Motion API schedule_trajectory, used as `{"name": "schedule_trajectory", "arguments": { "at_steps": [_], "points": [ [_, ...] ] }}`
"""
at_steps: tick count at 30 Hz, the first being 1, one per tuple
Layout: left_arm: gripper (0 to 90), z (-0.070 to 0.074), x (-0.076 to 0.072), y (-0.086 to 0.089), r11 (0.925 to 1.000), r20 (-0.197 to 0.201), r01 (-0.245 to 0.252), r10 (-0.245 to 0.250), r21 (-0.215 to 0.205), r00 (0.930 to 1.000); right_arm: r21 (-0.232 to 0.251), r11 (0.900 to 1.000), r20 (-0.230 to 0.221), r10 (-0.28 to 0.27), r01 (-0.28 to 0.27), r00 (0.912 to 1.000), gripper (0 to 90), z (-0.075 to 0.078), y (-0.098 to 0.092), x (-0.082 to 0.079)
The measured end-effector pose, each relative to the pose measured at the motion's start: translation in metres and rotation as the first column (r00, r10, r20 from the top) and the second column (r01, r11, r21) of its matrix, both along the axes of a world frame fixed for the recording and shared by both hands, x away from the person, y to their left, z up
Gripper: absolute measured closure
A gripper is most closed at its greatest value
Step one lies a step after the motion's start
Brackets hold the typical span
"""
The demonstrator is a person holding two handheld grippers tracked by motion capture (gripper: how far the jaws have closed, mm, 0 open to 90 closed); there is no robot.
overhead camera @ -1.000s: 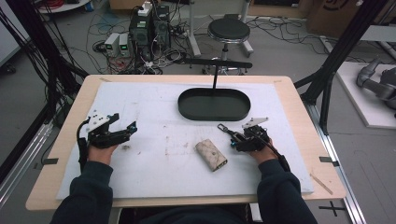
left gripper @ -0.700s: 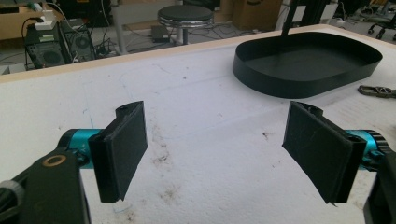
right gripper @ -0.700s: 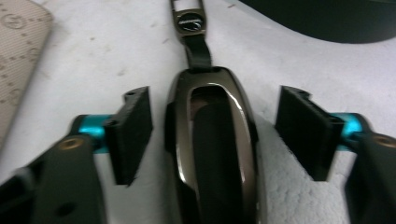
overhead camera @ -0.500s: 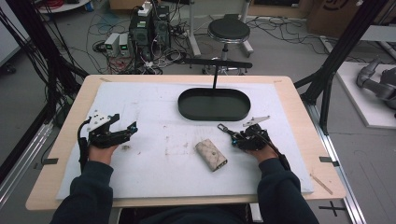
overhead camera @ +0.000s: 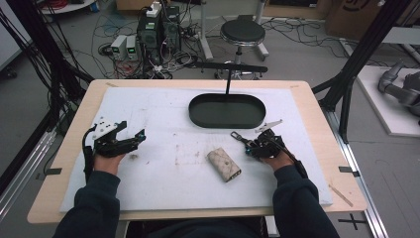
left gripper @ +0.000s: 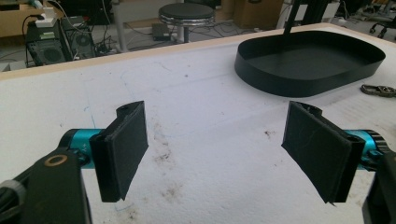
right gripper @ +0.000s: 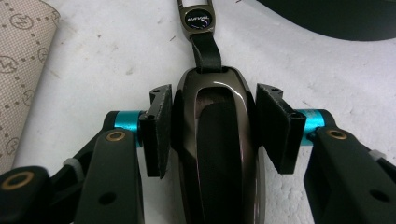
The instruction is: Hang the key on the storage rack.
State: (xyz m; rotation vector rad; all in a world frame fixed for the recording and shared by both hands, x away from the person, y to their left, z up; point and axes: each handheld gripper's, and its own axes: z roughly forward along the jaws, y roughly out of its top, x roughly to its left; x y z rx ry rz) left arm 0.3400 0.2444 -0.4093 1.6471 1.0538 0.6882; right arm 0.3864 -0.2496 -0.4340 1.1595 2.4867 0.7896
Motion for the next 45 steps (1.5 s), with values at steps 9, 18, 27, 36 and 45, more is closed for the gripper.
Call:
{"name": "schedule_trajectory", "arguments": {
  "at_steps": [9, 18, 27, 36, 45],
  "points": [
    [21.9, -0.001, 0.001, 0.001, 1.0, -0.006, -0.003, 0.003, -0.002, 1.0, 0.015, 1.0, 0.134, -0.014, 0.013, 0.9909, 50.2, 0.027, 0.002, -0.006],
    [22.1, -0.001, 0.001, -0.001, 1.0, -0.004, 0.001, -0.001, 0.005, 1.0, 0.068, 0.995, 0.245, -0.093, 0.078, 0.9651, 50.2, 0.069, -0.007, 0.01],
    [22.1, -0.001, 0.001, -0.001, 1.0, -0.007, -0.001, 0.001, 0.002, 1.0, 0.154, 0.98, 0.342, -0.175, 0.128, 0.9233, 50.1, 0.113, -0.021, 0.036],
    [22.2, -0.001, 0.002, -0.001, 1.0, -0.006, 0.001, -0.001, 0.003, 1.0, 0.176, 0.971, 0.42, -0.224, 0.164, 0.8794, 50.1, 0.153, -0.016, 0.058],
    [22.3, -0.002, 0.002, -0.001, 1.0, -0.01, 0.001, -0.001, 0.003, 1.0, 0.148, 0.968, 0.439, -0.248, 0.202, 0.8635, 50.1, 0.169, -0.007, 0.078]
  ]
}}
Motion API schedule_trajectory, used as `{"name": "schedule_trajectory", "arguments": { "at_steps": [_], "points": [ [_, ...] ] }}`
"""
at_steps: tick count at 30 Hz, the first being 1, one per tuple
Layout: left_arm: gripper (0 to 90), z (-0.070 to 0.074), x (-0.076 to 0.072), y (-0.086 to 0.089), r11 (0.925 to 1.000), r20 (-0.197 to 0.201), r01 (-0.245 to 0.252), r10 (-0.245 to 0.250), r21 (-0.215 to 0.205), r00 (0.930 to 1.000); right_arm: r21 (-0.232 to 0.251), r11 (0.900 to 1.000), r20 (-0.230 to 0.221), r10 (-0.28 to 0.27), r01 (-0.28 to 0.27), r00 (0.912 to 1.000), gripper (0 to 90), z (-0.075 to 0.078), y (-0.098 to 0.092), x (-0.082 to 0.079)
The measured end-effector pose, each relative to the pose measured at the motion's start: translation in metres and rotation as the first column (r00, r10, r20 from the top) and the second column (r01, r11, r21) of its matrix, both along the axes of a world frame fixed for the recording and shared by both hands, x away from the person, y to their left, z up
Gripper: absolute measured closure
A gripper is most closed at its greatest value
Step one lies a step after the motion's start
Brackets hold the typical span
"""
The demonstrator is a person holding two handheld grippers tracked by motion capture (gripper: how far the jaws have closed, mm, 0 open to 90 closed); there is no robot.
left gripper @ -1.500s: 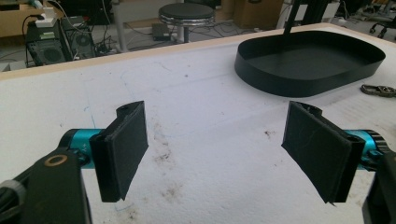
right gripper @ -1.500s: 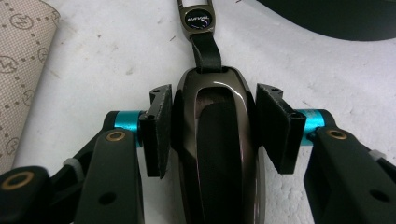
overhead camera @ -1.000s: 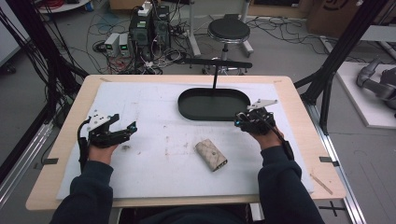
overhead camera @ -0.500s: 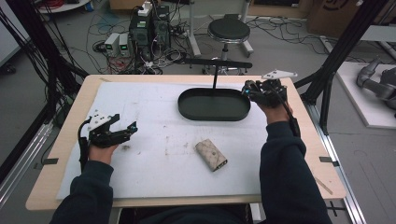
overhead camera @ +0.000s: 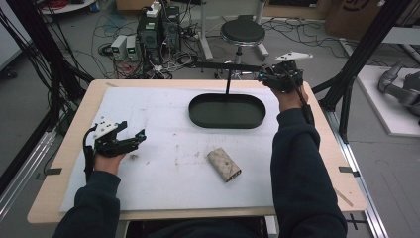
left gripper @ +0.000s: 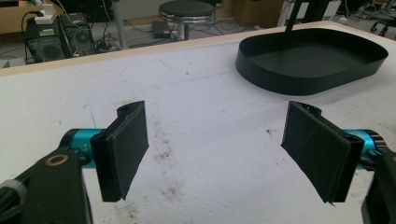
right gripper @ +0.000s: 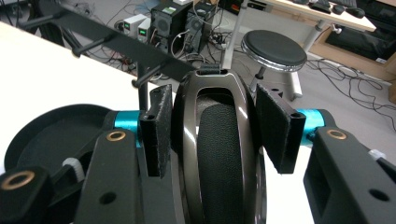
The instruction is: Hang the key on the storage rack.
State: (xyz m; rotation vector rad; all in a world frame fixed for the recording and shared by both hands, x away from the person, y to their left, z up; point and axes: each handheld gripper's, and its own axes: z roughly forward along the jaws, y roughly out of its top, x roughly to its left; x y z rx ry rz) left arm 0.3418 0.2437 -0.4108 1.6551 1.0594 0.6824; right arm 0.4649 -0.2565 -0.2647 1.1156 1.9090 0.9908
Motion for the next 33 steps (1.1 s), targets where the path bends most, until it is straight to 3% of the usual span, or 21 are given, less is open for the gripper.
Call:
{"name": "schedule_trajectory", "arguments": {
  "at_steps": [3, 7, 12, 14, 18, 19, 22, 23, 26, 33],
  "points": [
    [22.3, 0.0, 0.0, 0.0, 1.0, 0.0, 0.001, -0.001, 0.0, 1.0, 0.016, 1.0, 0.007, -0.011, 0.011, 0.9999, 50.0, 0.002, 0.0, 0.005],
    [22.3, 0.0, 0.0, 0.0, 1.0, -0.001, 0.001, -0.001, 0.0, 1.0, 0.001, 0.999, 0.007, -0.035, 0.035, 0.9994, 50.0, 0.001, -0.001, 0.007],
    [22.3, 0.0, 0.0, 0.0, 1.0, -0.001, 0.001, -0.001, -0.002, 1.0, 0.025, 0.995, -0.022, -0.099, 0.1, 0.9948, 50.0, -0.005, -0.011, 0.011],
    [22.3, 0.0, 0.0, 0.0, 1.0, -0.001, 0.001, -0.001, -0.001, 1.0, 0.004, 0.993, -0.039, -0.118, 0.118, 0.9922, 49.9, -0.009, -0.014, 0.011],
    [22.3, 0.0, 0.0, 0.0, 1.0, -0.001, 0.001, -0.001, 0.0, 1.0, -0.003, 0.991, -0.075, -0.133, 0.133, 0.9883, 49.9, -0.026, -0.022, 0.012],
    [22.3, 0.0, 0.0, 0.0, 1.0, -0.002, 0.002, -0.002, -0.001, 1.0, -0.003, 0.99, -0.114, -0.143, 0.144, 0.9831, 49.9, -0.038, -0.025, 0.013],
    [22.3, 0.0, 0.0, -0.001, 1.0, -0.001, 0.004, -0.004, -0.001, 1.0, -0.004, 0.99, -0.125, -0.138, 0.139, 0.9825, 49.9, -0.049, -0.028, 0.013],
    [22.3, 0.0, 0.0, -0.001, 1.0, -0.002, 0.003, -0.003, -0.001, 1.0, 0.011, 0.989, -0.147, -0.143, 0.146, 0.9789, 49.9, -0.06, -0.028, 0.015],
    [22.3, 0.0, 0.0, -0.001, 1.0, -0.002, 0.003, -0.003, -0.001, 1.0, 0.012, 0.989, -0.189, -0.14, 0.145, 0.9719, 49.9, -0.072, -0.026, 0.02],
    [22.3, 0.0, 0.0, 0.0, 1.0, -0.006, 0.001, -0.001, 0.0, 1.0, 0.012, 0.989, -0.206, -0.139, 0.145, 0.9686, 49.8, -0.085, -0.015, 0.029]
  ]
}}
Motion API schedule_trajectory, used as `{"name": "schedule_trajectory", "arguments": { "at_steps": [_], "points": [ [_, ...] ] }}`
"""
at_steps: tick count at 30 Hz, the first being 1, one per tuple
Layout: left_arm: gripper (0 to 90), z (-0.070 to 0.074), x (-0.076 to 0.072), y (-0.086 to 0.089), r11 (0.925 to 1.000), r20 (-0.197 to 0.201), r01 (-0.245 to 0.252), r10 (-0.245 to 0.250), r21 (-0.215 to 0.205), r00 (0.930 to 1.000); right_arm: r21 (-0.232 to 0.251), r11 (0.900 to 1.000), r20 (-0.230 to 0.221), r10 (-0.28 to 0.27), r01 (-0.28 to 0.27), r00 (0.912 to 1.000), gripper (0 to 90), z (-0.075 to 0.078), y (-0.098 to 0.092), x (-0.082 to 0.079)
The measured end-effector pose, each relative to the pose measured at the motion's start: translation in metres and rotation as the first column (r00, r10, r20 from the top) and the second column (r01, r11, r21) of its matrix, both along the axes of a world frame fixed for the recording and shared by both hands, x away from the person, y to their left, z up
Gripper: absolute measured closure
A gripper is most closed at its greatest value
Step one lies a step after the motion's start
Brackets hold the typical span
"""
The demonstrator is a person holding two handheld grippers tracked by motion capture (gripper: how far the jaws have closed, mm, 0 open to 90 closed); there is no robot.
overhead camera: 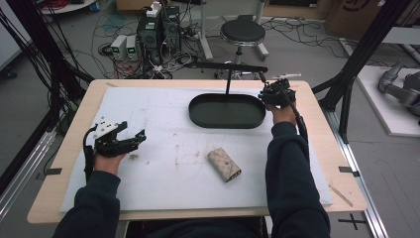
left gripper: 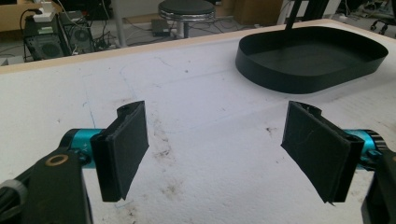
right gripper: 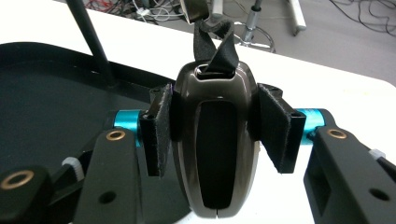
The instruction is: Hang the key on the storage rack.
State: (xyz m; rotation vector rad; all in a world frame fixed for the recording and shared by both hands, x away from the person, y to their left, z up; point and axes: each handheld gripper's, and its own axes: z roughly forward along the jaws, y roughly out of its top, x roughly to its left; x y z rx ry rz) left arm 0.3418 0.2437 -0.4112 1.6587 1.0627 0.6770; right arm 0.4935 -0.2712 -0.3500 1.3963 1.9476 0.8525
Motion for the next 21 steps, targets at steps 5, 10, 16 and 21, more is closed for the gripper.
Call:
{"name": "schedule_trajectory", "arguments": {
  "at_steps": [5, 10, 16, 21],
  "points": [
    [22.3, 0.001, -0.001, 0.001, 1.0, 0.006, 0.001, -0.001, -0.002, 1.0, 0.013, 1.0, 0.006, -0.004, 0.004, 1.0, 45.7, -0.003, 0.002, 0.001],
    [22.3, 0.001, -0.001, 0.001, 1.0, 0.01, 0.001, -0.001, -0.006, 0.9999, -0.015, 0.999, 0.02, 0.047, -0.046, 0.9987, 39.9, 0.012, -0.005, -0.013],
    [22.3, 0.001, -0.002, 0.002, 0.9998, 0.011, 0.01, -0.01, -0.016, 0.9999, -0.008, 0.992, 0.015, 0.129, -0.129, 0.9916, 28.4, 0.031, -0.018, -0.038],
    [20.4, 0.002, -0.002, 0.002, 0.9992, 0.035, 0.022, -0.021, -0.032, 0.9992, -0.023, 0.98, 0.058, 0.2, -0.199, 0.9781, 21.1, 0.028, -0.024, -0.075]
  ]
}}
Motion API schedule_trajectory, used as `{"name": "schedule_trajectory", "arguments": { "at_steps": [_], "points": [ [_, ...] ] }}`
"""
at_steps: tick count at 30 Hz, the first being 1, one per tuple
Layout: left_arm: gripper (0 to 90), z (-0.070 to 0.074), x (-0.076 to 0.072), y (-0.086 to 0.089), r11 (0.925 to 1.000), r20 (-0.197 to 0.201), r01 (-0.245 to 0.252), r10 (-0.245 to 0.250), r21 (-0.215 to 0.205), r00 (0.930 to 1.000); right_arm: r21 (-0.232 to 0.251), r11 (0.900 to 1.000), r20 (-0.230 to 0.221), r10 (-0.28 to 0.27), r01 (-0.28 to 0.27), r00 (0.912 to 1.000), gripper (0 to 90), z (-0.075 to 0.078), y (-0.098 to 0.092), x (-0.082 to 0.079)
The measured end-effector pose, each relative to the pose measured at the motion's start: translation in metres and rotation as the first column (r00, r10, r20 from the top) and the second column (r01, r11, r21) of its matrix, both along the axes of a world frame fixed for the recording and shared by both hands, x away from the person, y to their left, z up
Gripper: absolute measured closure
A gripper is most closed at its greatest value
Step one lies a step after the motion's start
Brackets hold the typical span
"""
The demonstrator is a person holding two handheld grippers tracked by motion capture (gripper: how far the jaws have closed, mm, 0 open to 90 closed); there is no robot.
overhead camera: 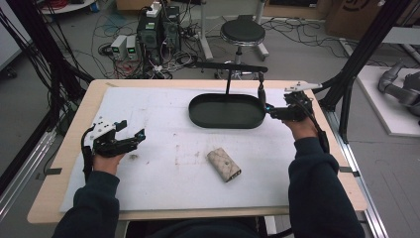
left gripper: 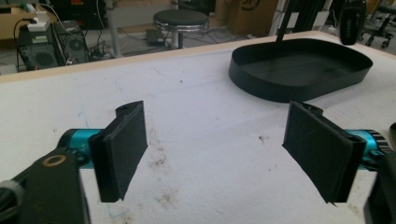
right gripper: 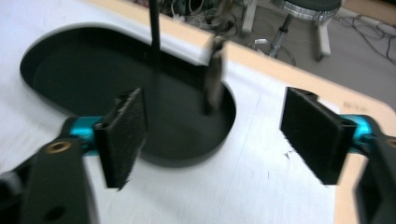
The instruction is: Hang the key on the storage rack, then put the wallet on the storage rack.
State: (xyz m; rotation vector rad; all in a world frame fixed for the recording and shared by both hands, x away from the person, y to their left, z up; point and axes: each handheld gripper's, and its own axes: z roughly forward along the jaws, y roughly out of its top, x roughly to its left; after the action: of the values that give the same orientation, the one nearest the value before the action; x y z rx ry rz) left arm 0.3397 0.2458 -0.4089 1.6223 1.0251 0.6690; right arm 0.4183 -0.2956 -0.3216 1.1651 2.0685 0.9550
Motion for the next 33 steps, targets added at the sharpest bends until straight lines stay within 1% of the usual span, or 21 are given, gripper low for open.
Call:
{"name": "schedule_trajectory", "arguments": {
  "at_steps": [1, 3, 4, 5, 6, 7, 8, 10, 12, 13, 14, 17, 20, 22, 24, 28, 29, 30, 31, 32, 33],
  "points": [
    [20.4, 0.0, 0.0, 0.0, 1.0, 0.006, 0.0, 0.0, 0.0, 1.0, 0.0, 1.0, 0.0, 0.0, 0.0, 1.0, 21.1, 0.0, 0.0, 0.0],
    [19.4, 0.001, 0.0, 0.0, 1.0, 0.018, 0.005, -0.005, -0.004, 0.9998, 0.012, 1.0, 0.007, 0.013, -0.014, 0.9999, 21.1, -0.006, -0.001, -0.012],
    [19.4, 0.0, 0.0, 0.0, 0.9999, 0.016, 0.009, -0.009, -0.009, 0.9998, 0.019, 1.0, 0.026, 0.021, -0.022, 0.9994, 21.1, -0.01, -0.001, -0.018],
    [19.4, 0.0, 0.0, 0.0, 0.9999, 0.01, 0.005, -0.005, -0.01, 0.9999, 0.034, 0.999, 0.037, 0.04, -0.042, 0.9985, 21.1, -0.021, 0.0, -0.03],
    [19.4, 0.0, 0.0, 0.0, 0.9999, 0.01, 0.005, -0.005, -0.01, 0.9999, 0.034, 0.999, 0.037, 0.04, -0.042, 0.9985, 21.1, -0.021, 0.0, -0.03],
    [19.4, 0.0, 0.0, 0.001, 0.9999, 0.007, 0.006, -0.006, -0.009, 1.0, 0.038, 0.998, 0.042, 0.055, -0.056, 0.9976, 21.1, -0.028, 0.001, -0.035],
    [19.4, 0.001, 0.0, 0.001, 1.0, 0.007, 0.006, -0.006, -0.008, 1.0, 0.034, 0.997, 0.041, 0.065, -0.067, 0.997, 21.1, -0.034, 0.003, -0.04],
    [19.4, 0.001, -0.001, 0.0, 1.0, 0.003, 0.004, -0.004, -0.003, 1.0, 0.033, 0.997, 0.034, 0.063, -0.064, 0.9974, 21.1, -0.046, 0.006, -0.048],
    [19.4, 0.001, -0.001, -0.001, 1.0, -0.003, 0.004, -0.004, 0.006, 1.0, 0.051, 0.996, 0.033, 0.069, -0.07, 0.9971, 21.1, -0.053, 0.008, -0.053],
    [19.4, 0.001, -0.001, -0.002, 1.0, -0.003, 0.004, -0.004, 0.009, 1.0, 0.052, 0.996, 0.033, 0.067, -0.069, 0.9972, 21.1, -0.055, 0.009, -0.055],
    [19.4, 0.001, -0.001, -0.002, 1.0, -0.002, 0.004, -0.004, 0.008, 1.0, 0.053, 0.996, 0.041, 0.065, -0.067, 0.9971, 21.1, -0.056, 0.01, -0.056],
    [19.4, 0.001, -0.001, -0.002, 0.9999, 0.0, 0.001, -0.001, 0.012, 1.0, 0.071, 0.995, 0.046, 0.061, -0.064, 0.9971, 21.1, -0.056, 0.011, -0.058],
    [19.4, 0.001, -0.001, 0.0, 1.0, 0.001, -0.001, 0.001, 0.007, 1.0, 0.069, 0.995, 0.053, 0.064, -0.067, 0.9966, 21.1, -0.055, 0.014, -0.061],
    [19.4, 0.001, -0.001, 0.001, 1.0, 0.0, -0.004, 0.004, -0.002, 1.0, 0.068, 0.994, 0.05, 0.077, -0.081, 0.9957, 21.0, -0.055, 0.015, -0.062],
    [19.4, 0.001, -0.001, 0.001, 1.0, 0.002, -0.001, 0.001, -0.006, 1.0, 0.082, 0.993, 0.048, 0.085, -0.088, 0.9953, 21.1, -0.055, 0.017, -0.063],
    [19.4, 0.001, -0.001, 0.001, 1.0, 0.005, 0.0, 0.0, -0.008, 1.0, 0.084, 0.991, 0.042, 0.101, -0.104, 0.994, 21.1, -0.056, 0.019, -0.064],
    [19.4, 0.001, -0.001, 0.001, 1.0, 0.004, -0.001, 0.001, -0.009, 1.0, 0.088, 0.988, 0.039, 0.121, -0.124, 0.9919, 21.1, -0.057, 0.023, -0.066],
    [19.4, 0.001, -0.001, 0.001, 1.0, 0.006, 0.0, 0.0, -0.006, 1.0, 0.088, 0.988, 0.039, 0.121, -0.124, 0.9919, 21.1, -0.057, 0.023, -0.066],
    [19.4, 0.001, -0.001, 0.001, 1.0, 0.006, 0.001, -0.001, -0.006, 1.0, 0.076, 0.987, 0.035, 0.143, -0.145, 0.9892, 21.1, -0.058, 0.029, -0.068],
    [19.4, 0.001, -0.001, 0.0, 1.0, 0.006, 0.002, -0.002, -0.006, 1.0, 0.08, 0.984, 0.035, 0.155, -0.158, 0.9873, 21.1, -0.059, 0.031, -0.068],
    [19.4, 0.001, -0.001, 0.0, 1.0, 0.005, 0.002, -0.002, -0.006, 1.0, 0.08, 0.984, 0.035, 0.155, -0.158, 0.9873, 21.1, -0.059, 0.031, -0.068]
  ]
}}
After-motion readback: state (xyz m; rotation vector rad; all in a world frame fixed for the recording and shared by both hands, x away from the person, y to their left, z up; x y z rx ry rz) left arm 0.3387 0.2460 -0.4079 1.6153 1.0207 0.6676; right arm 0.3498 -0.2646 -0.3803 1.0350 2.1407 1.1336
